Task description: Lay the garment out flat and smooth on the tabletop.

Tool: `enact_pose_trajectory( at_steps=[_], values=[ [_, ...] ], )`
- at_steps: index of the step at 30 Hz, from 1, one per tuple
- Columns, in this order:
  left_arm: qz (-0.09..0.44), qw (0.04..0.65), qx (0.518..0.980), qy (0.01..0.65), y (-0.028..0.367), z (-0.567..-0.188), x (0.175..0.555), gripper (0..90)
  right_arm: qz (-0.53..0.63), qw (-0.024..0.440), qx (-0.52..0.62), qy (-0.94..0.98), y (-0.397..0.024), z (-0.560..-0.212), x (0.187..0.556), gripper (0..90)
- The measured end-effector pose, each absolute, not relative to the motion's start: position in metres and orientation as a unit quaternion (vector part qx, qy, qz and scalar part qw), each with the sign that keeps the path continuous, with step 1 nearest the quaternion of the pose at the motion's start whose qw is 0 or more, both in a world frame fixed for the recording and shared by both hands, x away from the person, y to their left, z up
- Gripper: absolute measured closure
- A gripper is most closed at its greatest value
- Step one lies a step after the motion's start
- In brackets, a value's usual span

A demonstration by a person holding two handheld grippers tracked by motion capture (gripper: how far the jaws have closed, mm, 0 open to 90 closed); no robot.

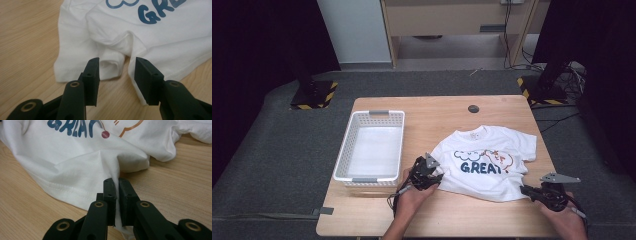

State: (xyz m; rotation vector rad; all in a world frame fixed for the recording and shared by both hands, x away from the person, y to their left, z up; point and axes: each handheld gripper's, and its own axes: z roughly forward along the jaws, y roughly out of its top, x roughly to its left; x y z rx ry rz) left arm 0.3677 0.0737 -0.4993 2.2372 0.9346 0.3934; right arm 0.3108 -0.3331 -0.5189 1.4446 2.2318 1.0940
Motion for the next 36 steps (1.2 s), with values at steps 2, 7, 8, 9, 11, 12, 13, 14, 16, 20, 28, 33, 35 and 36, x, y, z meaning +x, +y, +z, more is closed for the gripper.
enact_pose_trajectory(
  at_steps=[2,7,8,9,11,12,13,14,16,20,28,33,35,36],
  values=[
    [0.146,0.342,0.854,0.363,0.079,-0.498,0.361,54.9,0.377,0.133,0.498,0.769,-0.333,-0.519,0.310,84.6],
    [0.123,0.353,0.853,0.363,0.077,-0.505,0.348,53.4,0.375,0.137,0.496,0.771,-0.333,-0.519,0.307,83.4],
    [0.118,0.352,0.855,0.362,0.075,-0.506,0.347,52.5,0.375,0.135,0.496,0.771,-0.333,-0.518,0.306,83.3],
    [0.116,0.349,0.858,0.358,0.072,-0.506,0.345,51.7,0.375,0.135,0.494,0.773,-0.333,-0.518,0.305,83.4],
    [0.115,0.341,0.866,0.347,0.067,-0.508,0.342,52.2,0.372,0.131,0.490,0.777,-0.333,-0.518,0.302,84.1],
    [0.115,0.333,0.871,0.342,0.065,-0.509,0.341,52.5,0.370,0.128,0.489,0.780,-0.333,-0.518,0.300,84.4],
    [0.112,0.329,0.874,0.340,0.062,-0.511,0.339,54.4,0.370,0.124,0.488,0.781,-0.333,-0.517,0.298,84.5],
    [0.113,0.324,0.876,0.339,0.060,-0.513,0.338,57.6,0.369,0.119,0.488,0.782,-0.334,-0.517,0.296,84.5],
    [0.109,0.312,0.882,0.336,0.056,-0.516,0.336,62.0,0.364,0.115,0.487,0.785,-0.334,-0.515,0.292,84.6],
    [0.102,0.303,0.889,0.326,0.053,-0.517,0.331,77.2,0.354,0.109,0.478,0.796,-0.332,-0.512,0.282,85.0],
    [0.093,0.300,0.901,0.300,0.053,-0.511,0.305,79.1,0.327,0.108,0.474,0.810,-0.345,-0.512,0.262,84.9],
    [0.125,0.317,0.887,0.312,0.059,-0.496,0.303,62.5,0.327,0.127,0.483,0.803,-0.353,-0.511,0.259,70.2],
    [0.144,0.324,0.879,0.320,0.063,-0.488,0.309,56.8,0.329,0.152,0.489,0.794,-0.355,-0.505,0.260,64.5],
    [0.150,0.325,0.875,0.325,0.064,-0.484,0.313,53.5,0.332,0.160,0.489,0.791,-0.354,-0.502,0.260,62.0]
  ],
)
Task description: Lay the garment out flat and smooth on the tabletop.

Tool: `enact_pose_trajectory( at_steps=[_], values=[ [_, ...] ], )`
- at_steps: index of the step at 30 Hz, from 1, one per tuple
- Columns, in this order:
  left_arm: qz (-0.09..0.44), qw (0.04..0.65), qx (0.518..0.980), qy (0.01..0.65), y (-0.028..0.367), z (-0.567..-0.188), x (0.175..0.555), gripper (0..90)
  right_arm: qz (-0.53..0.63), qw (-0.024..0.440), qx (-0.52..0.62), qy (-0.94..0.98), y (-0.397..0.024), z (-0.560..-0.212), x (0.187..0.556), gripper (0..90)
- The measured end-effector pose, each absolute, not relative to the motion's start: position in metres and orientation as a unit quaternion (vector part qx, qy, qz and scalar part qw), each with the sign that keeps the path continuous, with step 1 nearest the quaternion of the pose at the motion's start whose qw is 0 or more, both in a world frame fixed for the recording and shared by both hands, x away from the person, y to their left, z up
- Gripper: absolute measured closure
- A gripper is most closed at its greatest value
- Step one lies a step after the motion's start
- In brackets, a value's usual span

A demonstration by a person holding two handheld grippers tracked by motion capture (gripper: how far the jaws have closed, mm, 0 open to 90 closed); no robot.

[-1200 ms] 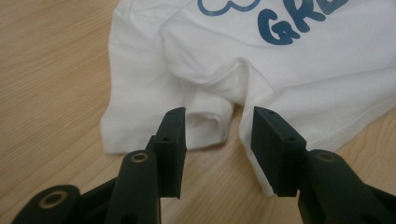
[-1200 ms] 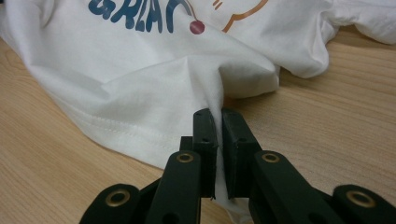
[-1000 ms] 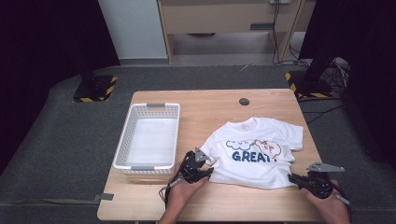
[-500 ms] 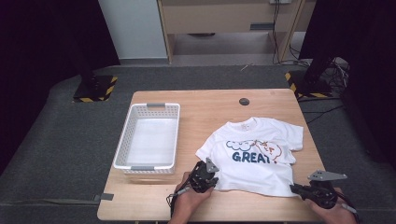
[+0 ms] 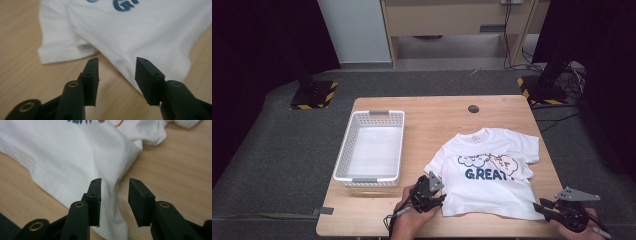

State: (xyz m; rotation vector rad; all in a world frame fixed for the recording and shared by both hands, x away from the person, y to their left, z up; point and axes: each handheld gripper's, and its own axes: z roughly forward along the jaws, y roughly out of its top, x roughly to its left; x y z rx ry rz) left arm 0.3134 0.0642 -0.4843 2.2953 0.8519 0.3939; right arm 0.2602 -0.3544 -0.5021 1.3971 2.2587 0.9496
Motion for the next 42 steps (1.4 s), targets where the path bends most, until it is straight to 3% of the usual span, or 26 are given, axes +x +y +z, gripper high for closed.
enact_pose_trajectory(
  at_steps=[4,12,19,28,42],
  values=[
    [0.165,0.320,0.869,0.339,0.062,-0.480,0.337,47.1,0.350,0.178,0.486,0.780,-0.348,-0.492,0.264,57.4],
    [0.170,0.310,0.864,0.359,0.048,-0.496,0.386,35.6,0.374,0.162,0.465,0.786,-0.321,-0.498,0.274,49.9],
    [0.170,0.310,0.852,0.387,0.042,-0.507,0.411,31.3,0.376,0.149,0.442,0.801,-0.294,-0.507,0.282,47.7],
    [0.154,0.310,0.839,0.421,0.042,-0.520,0.442,32.0,0.364,0.145,0.414,0.822,-0.257,-0.522,0.291,46.9],
    [0.164,0.320,0.833,0.421,0.043,-0.515,0.459,32.1,0.364,0.155,0.389,0.832,-0.254,-0.534,0.291,46.3]
  ],
)
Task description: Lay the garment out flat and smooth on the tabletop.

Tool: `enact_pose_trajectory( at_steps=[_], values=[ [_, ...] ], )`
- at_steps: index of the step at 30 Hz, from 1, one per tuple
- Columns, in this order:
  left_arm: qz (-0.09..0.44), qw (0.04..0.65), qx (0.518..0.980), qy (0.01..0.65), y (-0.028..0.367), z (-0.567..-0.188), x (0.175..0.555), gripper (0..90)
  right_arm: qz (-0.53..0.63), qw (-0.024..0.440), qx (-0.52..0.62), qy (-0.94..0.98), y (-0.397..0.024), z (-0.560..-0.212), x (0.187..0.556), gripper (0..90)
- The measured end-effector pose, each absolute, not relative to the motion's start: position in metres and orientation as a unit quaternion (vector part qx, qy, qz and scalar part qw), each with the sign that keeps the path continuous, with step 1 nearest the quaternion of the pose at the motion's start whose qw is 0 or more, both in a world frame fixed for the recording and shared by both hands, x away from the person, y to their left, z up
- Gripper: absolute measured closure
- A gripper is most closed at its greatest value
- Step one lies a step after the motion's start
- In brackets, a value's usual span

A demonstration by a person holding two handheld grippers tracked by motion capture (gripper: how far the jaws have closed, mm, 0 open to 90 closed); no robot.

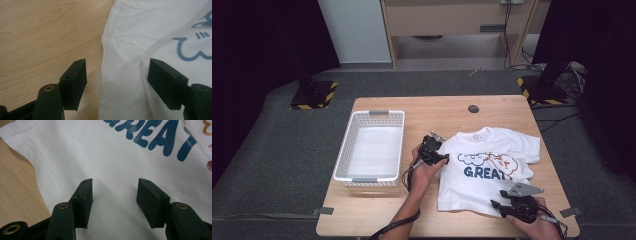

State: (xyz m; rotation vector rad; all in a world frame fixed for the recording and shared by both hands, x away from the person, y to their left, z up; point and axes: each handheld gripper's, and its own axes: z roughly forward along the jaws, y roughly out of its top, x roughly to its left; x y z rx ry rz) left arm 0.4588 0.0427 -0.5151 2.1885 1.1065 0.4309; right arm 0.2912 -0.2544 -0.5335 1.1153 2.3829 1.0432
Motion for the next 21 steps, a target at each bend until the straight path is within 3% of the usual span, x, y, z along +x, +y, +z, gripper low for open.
enact_pose_trajectory(
  at_steps=[14,19,21],
  values=[
    [0.151,0.314,0.839,0.417,0.042,-0.524,0.475,36.6,0.362,0.159,0.385,0.834,-0.254,-0.534,0.291,46.8],
    [0.139,0.314,0.852,0.395,0.037,-0.521,0.471,61.2,0.360,0.157,0.384,0.836,-0.256,-0.533,0.292,51.3],
    [0.134,0.313,0.858,0.386,0.036,-0.520,0.471,76.9,0.359,0.156,0.382,0.837,-0.256,-0.533,0.291,51.4]
  ],
)
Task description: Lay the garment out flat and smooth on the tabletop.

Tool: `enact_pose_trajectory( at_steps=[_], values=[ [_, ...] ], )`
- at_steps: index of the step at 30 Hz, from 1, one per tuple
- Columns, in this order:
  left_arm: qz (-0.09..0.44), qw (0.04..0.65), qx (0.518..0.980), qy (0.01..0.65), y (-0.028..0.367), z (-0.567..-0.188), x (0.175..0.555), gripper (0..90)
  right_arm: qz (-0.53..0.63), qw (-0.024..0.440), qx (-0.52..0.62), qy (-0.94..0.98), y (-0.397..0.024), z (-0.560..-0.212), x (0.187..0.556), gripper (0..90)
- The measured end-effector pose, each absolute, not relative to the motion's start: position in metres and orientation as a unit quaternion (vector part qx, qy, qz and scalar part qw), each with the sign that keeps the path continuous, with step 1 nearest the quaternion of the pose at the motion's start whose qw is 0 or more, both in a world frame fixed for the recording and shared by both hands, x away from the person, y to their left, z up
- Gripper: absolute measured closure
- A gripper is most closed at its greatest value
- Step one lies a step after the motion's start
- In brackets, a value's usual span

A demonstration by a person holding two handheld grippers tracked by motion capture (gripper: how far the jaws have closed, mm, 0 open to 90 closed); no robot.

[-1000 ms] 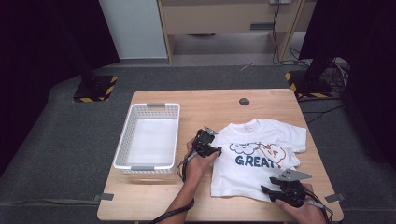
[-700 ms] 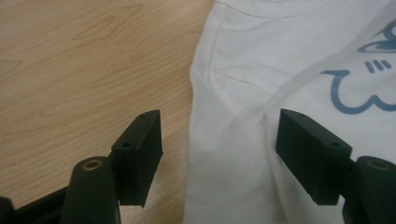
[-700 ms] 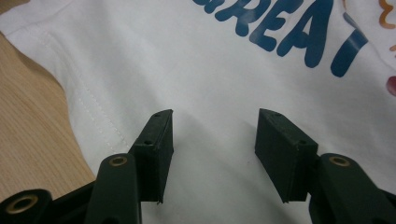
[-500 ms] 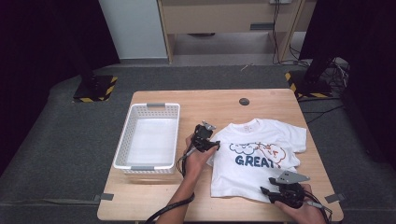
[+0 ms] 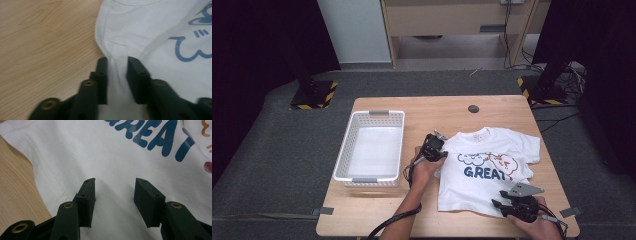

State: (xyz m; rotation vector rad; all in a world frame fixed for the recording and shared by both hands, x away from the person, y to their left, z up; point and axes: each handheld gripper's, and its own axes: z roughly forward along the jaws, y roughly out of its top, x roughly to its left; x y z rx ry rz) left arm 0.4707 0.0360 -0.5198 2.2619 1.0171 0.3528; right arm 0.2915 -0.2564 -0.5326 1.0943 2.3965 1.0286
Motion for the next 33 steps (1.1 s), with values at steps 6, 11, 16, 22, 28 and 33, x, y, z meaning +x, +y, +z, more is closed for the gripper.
enact_pose_trajectory(
  at_steps=[6,11,16,22,28,33],
  values=[
    [0.144,0.299,0.860,0.387,0.037,-0.518,0.483,89.2,0.359,0.150,0.375,0.841,-0.261,-0.532,0.287,51.2],
    [0.166,0.295,0.848,0.408,0.043,-0.519,0.501,89.3,0.358,0.143,0.368,0.846,-0.264,-0.531,0.285,50.0],
    [0.173,0.295,0.834,0.433,0.051,-0.519,0.520,86.4,0.355,0.137,0.357,0.853,-0.268,-0.531,0.280,48.2],
    [0.182,0.324,0.808,0.457,0.054,-0.509,0.522,49.8,0.363,0.129,0.350,0.854,-0.270,-0.532,0.275,40.1],
    [0.155,0.359,0.810,0.437,0.050,-0.495,0.501,31.9,0.362,0.135,0.343,0.856,-0.264,-0.533,0.275,34.2],
    [0.115,0.374,0.817,0.424,0.035,-0.500,0.487,35.3,0.357,0.136,0.341,0.859,-0.257,-0.533,0.275,31.9]
  ],
)
